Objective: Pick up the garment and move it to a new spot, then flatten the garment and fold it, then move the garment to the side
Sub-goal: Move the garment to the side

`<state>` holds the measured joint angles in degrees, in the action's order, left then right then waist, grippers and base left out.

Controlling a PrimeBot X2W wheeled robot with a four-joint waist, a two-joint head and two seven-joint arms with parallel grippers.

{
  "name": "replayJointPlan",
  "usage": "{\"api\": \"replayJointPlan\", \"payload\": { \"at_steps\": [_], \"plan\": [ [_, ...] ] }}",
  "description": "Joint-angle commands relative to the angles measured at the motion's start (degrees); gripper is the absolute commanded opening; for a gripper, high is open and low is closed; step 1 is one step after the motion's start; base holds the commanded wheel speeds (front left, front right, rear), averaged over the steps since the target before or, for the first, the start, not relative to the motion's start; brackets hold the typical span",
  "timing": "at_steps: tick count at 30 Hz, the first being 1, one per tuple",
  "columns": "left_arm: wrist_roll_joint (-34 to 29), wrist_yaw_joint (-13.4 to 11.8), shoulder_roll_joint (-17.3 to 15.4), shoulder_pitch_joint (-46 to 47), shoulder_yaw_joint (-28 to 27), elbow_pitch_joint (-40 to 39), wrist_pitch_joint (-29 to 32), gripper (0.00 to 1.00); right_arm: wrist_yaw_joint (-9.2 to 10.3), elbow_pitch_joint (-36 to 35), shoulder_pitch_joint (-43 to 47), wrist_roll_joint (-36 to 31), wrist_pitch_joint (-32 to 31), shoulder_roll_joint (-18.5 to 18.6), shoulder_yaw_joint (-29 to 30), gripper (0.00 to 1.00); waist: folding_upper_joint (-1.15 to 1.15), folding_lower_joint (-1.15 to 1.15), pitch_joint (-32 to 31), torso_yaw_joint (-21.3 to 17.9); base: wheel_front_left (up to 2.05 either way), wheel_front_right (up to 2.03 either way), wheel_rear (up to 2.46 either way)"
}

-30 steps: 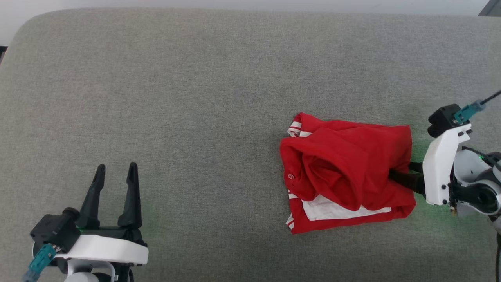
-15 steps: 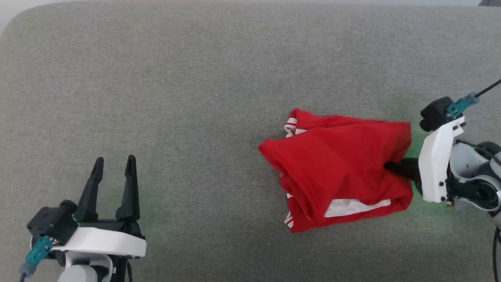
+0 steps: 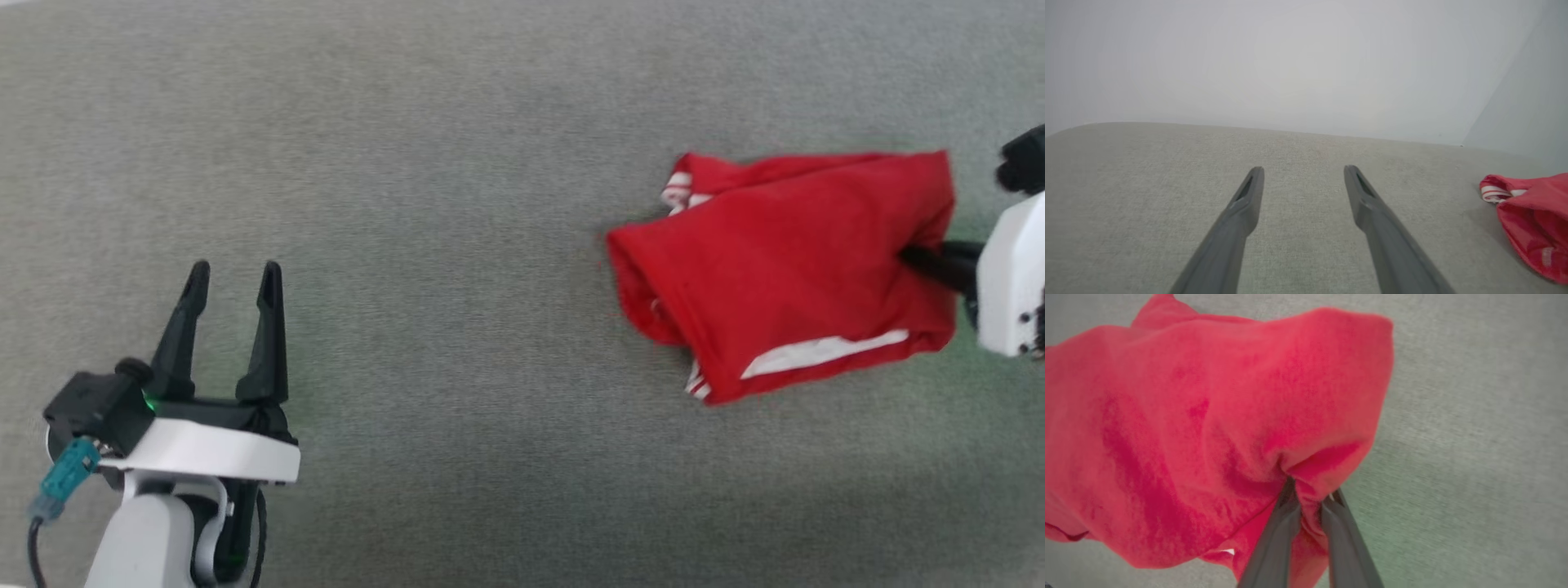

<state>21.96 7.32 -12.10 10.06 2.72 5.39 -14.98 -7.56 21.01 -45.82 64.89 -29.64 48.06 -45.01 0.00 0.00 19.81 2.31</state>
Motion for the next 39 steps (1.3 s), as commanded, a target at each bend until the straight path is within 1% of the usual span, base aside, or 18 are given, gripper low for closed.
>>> {"api": "replayJointPlan", "payload": {
  "at_steps": [1, 8, 11, 15, 21, 23, 31, 39],
  "plan": [
    [-0.2, 0.2, -0.3, 1.6, 0.2, 0.0, -0.3, 1.0, 0.15, 0.6, -1.1, -0.7, 0.9, 0.8, 0.6, 0.0, 0.0, 0.0, 0.9, -1.4, 0.0, 0.0, 0.0],
    [-0.7, 0.2, -1.6, 5.9, 2.8, 0.3, -0.3, 1.0, 0.15, 3.2, -3.7, -3.1, 3.2, 2.8, 1.8, 0.0, 0.0, 0.0, 3.1, -5.4, 0.0, 0.0, 0.0],
    [-1.0, 0.2, -2.4, 8.9, 4.9, 0.9, -0.2, 1.0, 0.15, 6.0, -5.8, -6.1, 4.9, 3.7, 2.1, 0.0, 0.0, 0.0, 4.5, -7.5, 0.0, 0.0, 0.0],
    [-1.1, 0.2, -3.3, 11.7, 6.9, 1.2, -0.3, 1.0, 0.15, 9.1, -8.0, -8.8, 7.4, 4.0, 2.5, 0.0, 0.0, 0.0, 5.8, -9.4, 0.0, 0.0, 0.0],
    [-1.2, 0.2, -4.8, 15.5, 10.4, 2.0, -0.3, 1.0, 0.15, 14.4, -11.3, -12.5, 11.8, 3.2, 2.7, 0.0, 0.0, 0.0, 7.5, -11.8, 0.0, 0.0, 0.0],
    [-1.2, 0.2, -5.1, 16.2, 11.0, 2.1, -0.3, 1.0, 0.15, 15.3, -11.8, -13.1, 12.6, 3.0, 2.6, 0.0, 0.0, 0.0, 7.7, -12.1, 0.0, 0.0, 0.0],
    [-0.8, 0.2, -7.1, 21.7, 16.8, 3.8, -0.3, 1.0, 0.15, 22.2, -16.3, -18.0, 16.4, 2.7, 0.8, 0.0, 0.0, 0.0, 9.5, -13.6, 0.0, 0.0, 0.0],
    [-0.3, 0.2, -7.6, 26.5, 21.3, 4.9, -0.3, 1.0, 0.15, 29.2, -20.6, -22.6, 19.6, 1.8, -2.3, 0.0, 0.0, 0.0, 11.9, -13.3, 0.0, 0.0, 0.0]
  ]
}}
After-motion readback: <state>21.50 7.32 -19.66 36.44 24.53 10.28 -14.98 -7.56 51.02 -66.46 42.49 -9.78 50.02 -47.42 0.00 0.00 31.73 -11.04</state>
